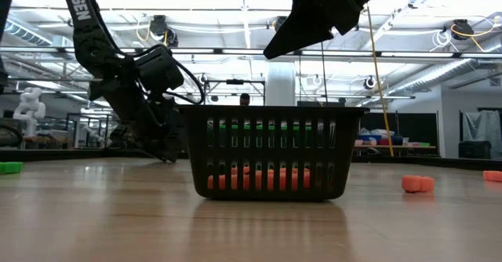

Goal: Sort Halloween decoration
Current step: Put the white skeleton toy into the orange bin

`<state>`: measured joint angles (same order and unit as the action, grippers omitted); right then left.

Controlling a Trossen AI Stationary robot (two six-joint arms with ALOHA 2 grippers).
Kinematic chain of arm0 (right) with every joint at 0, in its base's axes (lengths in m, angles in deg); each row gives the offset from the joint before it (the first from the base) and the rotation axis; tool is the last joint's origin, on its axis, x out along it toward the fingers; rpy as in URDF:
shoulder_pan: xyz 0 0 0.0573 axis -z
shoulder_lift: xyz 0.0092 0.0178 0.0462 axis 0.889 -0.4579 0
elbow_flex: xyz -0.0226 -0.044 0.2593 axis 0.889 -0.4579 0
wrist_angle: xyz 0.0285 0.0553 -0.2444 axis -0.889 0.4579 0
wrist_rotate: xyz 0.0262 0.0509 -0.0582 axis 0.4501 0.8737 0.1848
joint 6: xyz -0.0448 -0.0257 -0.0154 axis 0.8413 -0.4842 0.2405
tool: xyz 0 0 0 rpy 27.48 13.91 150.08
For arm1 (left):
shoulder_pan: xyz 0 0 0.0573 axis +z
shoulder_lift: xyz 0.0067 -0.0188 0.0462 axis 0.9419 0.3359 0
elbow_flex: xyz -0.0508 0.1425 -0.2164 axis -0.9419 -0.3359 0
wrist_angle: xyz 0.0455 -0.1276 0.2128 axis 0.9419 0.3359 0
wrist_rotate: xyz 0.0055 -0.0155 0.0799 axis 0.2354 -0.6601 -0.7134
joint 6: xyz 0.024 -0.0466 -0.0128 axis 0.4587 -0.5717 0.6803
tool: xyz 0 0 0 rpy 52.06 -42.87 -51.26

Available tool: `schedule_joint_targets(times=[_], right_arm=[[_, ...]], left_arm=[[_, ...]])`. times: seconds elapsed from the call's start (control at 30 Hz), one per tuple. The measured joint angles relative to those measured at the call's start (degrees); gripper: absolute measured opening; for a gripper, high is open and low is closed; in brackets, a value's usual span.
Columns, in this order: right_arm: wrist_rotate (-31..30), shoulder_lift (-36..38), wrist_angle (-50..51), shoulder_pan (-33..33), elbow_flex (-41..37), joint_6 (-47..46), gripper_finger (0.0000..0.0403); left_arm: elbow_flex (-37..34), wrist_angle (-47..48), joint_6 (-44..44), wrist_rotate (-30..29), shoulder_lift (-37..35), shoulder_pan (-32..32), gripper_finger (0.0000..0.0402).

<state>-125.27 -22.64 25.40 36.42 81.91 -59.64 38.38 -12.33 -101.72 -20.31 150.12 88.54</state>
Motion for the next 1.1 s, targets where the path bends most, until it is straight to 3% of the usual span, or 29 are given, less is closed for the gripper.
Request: schedule_joint_targets(times=[0.33, 0.8, 1.0, 1.1], right_arm=[[0.2, 0.0, 0.0, 0.0, 0.0, -0.2, 0.0159], [0.0, 0.0, 13.5, -1.2, 0.0, -4.0, 0.0159], [0.0, 0.0, 17.0, -2.9, 0.0, -7.1, 0.0159], [0.0, 0.0, 17.6, -3.7, 0.0, -8.8, 0.0159]], left_arm=[[-0.2, -1.3, 2.5, 0.5, -1.5, -1.7, 0.0084], [-0.2, -2.4, 20.5, 24.6, -20.8, -2.7, 0.0083], [-0.1, -2.5, 28.3, 31.0, -27.5, -2.9, 0.0083], [-0.1, -2.6, 34.5, 31.4, -29.7, -3.4, 0.0083]])
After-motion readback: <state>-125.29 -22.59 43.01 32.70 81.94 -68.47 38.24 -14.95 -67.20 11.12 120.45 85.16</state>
